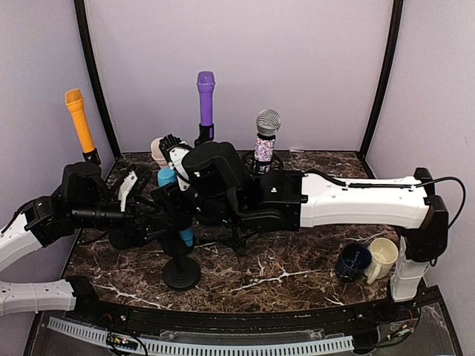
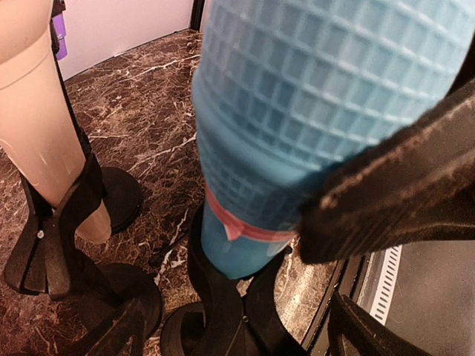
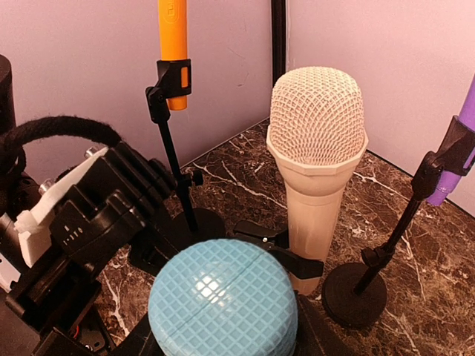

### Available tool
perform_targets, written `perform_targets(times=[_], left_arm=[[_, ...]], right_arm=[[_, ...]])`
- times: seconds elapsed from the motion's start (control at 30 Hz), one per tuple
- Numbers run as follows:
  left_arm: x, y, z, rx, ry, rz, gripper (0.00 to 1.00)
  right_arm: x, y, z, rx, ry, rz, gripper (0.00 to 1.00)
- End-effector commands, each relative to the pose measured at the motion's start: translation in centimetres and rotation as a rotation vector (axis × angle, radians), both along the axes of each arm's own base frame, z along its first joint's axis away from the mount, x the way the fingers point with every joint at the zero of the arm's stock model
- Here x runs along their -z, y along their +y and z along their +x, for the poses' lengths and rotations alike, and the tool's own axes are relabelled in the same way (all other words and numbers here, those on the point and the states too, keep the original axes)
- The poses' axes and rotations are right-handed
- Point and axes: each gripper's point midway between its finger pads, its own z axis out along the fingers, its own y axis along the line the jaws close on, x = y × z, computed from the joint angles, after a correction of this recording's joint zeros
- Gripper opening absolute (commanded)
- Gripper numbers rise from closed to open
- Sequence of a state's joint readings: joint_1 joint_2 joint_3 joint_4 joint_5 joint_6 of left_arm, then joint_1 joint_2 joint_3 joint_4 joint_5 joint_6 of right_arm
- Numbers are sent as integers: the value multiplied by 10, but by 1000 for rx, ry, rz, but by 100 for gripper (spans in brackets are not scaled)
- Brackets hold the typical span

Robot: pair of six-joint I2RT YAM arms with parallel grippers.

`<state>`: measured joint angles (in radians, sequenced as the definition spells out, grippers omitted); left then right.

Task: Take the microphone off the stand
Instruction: Open the clamp for the microphone stand.

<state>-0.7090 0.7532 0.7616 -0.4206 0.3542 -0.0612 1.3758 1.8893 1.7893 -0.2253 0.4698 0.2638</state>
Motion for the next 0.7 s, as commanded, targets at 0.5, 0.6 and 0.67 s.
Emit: perform_targets(times=[0.5, 0.6, 0.67], left_arm=[[18, 1, -5, 18, 2, 75, 47], [15, 2, -6, 23, -15, 75, 32], [13, 2, -8, 30, -18, 68, 22]], right_arm=[[-14, 2, 3, 33, -19, 61, 10], [-17, -1, 4, 39, -22, 65, 10], [-18, -2, 5, 42, -26, 63, 10]])
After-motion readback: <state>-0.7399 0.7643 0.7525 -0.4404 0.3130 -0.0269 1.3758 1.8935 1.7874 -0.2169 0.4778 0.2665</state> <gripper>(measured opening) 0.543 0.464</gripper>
